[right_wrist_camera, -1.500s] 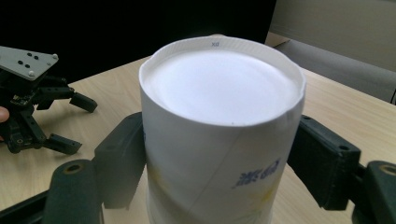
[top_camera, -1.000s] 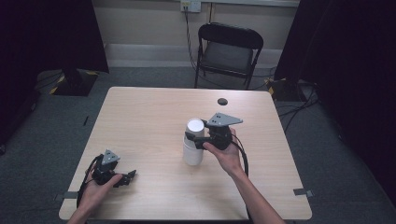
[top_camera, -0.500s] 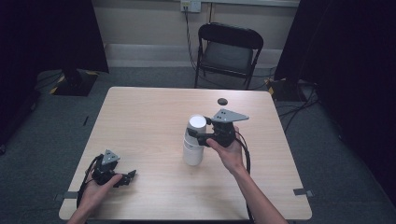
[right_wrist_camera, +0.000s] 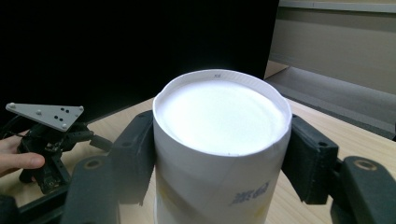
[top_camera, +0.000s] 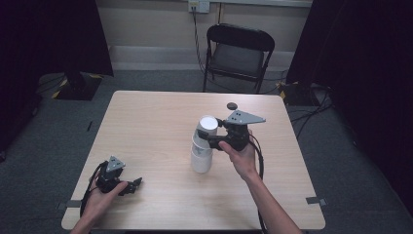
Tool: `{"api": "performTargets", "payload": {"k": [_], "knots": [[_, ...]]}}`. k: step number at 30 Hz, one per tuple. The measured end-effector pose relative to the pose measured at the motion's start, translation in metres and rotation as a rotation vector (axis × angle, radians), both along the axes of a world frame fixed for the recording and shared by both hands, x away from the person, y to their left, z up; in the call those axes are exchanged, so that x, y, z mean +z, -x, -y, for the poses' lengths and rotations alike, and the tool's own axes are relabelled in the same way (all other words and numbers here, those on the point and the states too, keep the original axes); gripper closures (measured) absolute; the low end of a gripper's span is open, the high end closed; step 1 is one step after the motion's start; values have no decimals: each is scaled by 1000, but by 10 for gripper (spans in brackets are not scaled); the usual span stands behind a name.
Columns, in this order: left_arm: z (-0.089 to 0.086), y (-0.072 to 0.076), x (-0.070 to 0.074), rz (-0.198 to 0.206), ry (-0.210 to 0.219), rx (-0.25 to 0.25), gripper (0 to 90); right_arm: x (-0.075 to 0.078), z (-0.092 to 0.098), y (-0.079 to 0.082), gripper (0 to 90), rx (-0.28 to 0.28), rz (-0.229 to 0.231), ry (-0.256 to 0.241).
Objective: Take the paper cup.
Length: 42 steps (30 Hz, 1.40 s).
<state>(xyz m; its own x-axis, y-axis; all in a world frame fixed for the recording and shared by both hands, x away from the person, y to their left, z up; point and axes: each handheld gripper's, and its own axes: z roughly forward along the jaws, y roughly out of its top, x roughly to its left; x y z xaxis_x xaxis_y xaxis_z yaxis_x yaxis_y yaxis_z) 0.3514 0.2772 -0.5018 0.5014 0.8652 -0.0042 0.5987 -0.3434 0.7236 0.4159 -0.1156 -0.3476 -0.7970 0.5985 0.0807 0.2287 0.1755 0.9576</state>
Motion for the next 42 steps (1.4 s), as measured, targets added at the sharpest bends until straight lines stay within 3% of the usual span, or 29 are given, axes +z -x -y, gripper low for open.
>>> {"api": "performTargets", "payload": {"k": [18, 32, 35, 39, 42], "knots": [[0, -2, -1, -8, 1, 11, 10, 12, 11, 0, 347, -1, -2, -62], [-1, -1, 0, -9, -2, 32, 5, 24, 25, 13, 347, -13, 19, -82], [-2, 0, 1, -8, -5, 41, 45, 25, 31, 19, 347, -18, 24, -88], [-3, 1, 4, 3, -4, 30, 178, 24, 44, 29, 347, -37, 16, -89], [-1, 2, 7, 25, -12, 24, 166, 20, 52, 34, 348, -52, 5, -85]]}}
